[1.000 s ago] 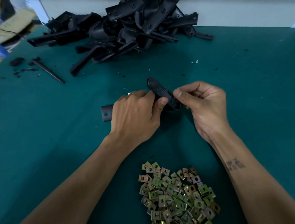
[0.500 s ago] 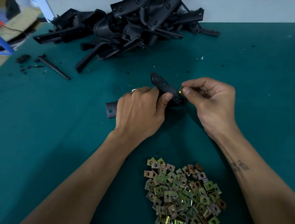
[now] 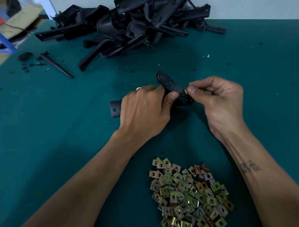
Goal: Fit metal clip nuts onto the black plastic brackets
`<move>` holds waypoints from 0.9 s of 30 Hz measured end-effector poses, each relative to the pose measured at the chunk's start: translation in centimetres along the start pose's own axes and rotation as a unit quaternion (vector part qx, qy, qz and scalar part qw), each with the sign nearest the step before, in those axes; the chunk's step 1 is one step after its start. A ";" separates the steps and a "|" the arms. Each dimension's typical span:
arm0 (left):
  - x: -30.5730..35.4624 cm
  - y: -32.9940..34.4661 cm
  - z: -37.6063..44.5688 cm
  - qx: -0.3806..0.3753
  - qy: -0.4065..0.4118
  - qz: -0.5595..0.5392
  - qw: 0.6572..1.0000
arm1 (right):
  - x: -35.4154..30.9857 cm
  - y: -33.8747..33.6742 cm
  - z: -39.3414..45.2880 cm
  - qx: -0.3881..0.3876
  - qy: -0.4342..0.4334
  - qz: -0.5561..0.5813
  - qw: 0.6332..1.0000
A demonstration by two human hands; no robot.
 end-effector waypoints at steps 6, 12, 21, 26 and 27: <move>0.0 -0.2 0.0 -0.001 -0.001 0.001 1.000 | 0.0 0.2 -0.1 -0.006 0.001 -0.045 0.999; -0.3 -0.2 0.0 -0.022 -0.023 0.004 0.999 | -0.8 0.2 -0.8 -0.047 0.118 0.099 0.987; -0.8 -0.3 0.0 -0.018 -0.037 -0.001 0.999 | -1.2 -0.9 -0.7 -0.150 0.220 0.125 0.956; -0.8 0.1 0.2 -0.024 -0.074 -0.010 0.997 | -2.4 -1.4 -1.6 -0.108 0.039 -0.163 0.980; -0.9 0.1 0.2 -0.028 -0.093 -0.013 0.995 | -3.0 -1.5 -1.9 -0.162 0.026 -0.194 0.967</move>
Point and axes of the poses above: each hand's wrist, its own z-axis towards the middle knuckle, its own y-axis out of the palm, x = y × z, the point moved 2 cm from there along z, towards the middle knuckle, and after that the axes turned 13 degrees about z, right-handed, at the moved point
